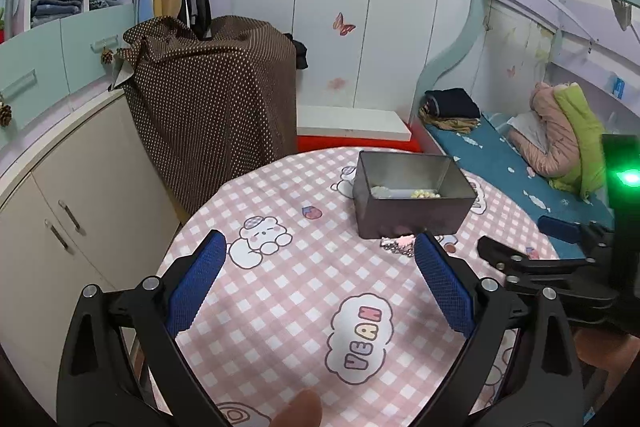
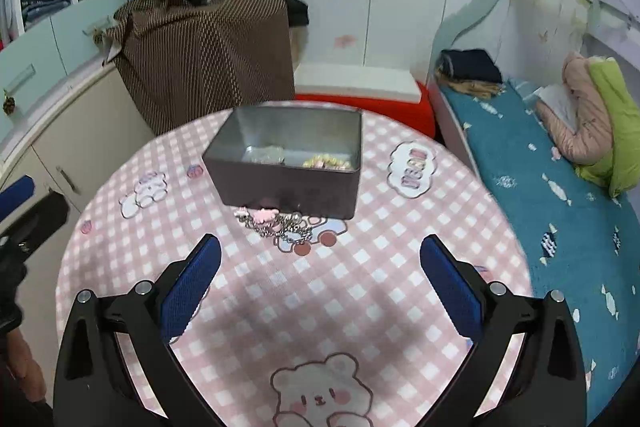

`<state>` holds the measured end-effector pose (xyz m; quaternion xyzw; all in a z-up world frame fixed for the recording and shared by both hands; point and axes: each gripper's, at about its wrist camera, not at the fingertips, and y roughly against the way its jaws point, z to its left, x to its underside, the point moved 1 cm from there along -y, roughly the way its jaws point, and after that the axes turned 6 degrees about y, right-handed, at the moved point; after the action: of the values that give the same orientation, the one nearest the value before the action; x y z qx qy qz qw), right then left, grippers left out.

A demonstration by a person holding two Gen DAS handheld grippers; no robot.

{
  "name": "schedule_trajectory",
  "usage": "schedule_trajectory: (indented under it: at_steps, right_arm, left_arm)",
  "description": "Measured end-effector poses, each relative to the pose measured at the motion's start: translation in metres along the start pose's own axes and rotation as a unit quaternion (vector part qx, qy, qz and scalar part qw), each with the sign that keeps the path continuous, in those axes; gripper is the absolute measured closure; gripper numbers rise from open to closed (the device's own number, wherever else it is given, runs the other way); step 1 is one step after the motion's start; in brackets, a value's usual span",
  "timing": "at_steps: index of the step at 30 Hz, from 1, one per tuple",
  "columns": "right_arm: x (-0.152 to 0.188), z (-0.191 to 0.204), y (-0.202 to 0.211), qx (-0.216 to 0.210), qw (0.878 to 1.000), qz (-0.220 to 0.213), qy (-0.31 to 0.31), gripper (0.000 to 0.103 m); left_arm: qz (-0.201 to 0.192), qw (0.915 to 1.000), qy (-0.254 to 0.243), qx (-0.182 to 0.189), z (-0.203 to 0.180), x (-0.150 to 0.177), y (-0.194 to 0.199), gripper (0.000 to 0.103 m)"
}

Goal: Organize jewelry
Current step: 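Withdraw both tools from the tin toward the silver chain beside it, then grasp the silver chain with the right gripper while the left grasps its small charm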

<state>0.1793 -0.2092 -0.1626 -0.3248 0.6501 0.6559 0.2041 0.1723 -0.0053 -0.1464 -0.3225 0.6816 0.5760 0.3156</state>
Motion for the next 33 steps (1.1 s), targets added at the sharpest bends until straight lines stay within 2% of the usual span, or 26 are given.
schedule_trajectory:
  at_steps: [7,9,11,13,19,21,24,26,27,33]
  right_arm:
    - [0.0,0.001,-0.043,-0.014,0.999,0.037,0.014,0.013]
    - [0.001,0.001,-0.053,-0.016,0.999,0.047,0.02,0.018]
    - [0.002,0.001,-0.064,-0.016,0.998,0.059,0.028,0.029]
    - [0.002,0.001,-0.073,-0.017,0.997,0.067,0.035,0.036]
    - [0.002,0.0,-0.092,-0.027,0.995,0.078,0.052,0.041]
    - [0.003,0.001,-0.097,-0.033,0.995,0.081,0.055,0.047]
    - [0.003,0.004,-0.096,-0.042,0.995,0.072,0.062,0.062]
    - [0.003,0.009,-0.095,-0.048,0.994,0.073,0.07,0.084]
    - [0.003,0.012,-0.093,-0.05,0.993,0.073,0.076,0.089]
    - [0.011,0.003,-0.087,-0.068,0.993,0.069,0.061,0.091]
  left_arm:
    - [0.02,0.9998,0.002,-0.001,0.003,0.006,-0.025,0.008]
    - [0.026,0.9997,0.002,-0.001,0.003,0.007,-0.032,0.008]
    - [0.032,0.9995,0.001,0.0,0.003,0.009,-0.039,0.008]
    - [0.037,0.9993,0.0,0.0,0.003,0.011,-0.044,0.008]
    - [0.049,0.9988,0.0,0.001,0.004,0.014,-0.056,0.008]
    - [0.052,0.9986,0.0,0.001,0.004,0.015,-0.059,0.008]
    - [0.055,0.9985,-0.001,0.002,0.003,0.016,-0.062,0.008]
    - [0.057,0.9984,-0.001,0.003,0.003,0.016,-0.064,0.008]
    - [0.058,0.9983,-0.002,0.003,0.002,0.016,-0.065,0.008]
    - [0.062,0.9981,-0.006,0.004,-0.002,0.016,-0.07,0.008]
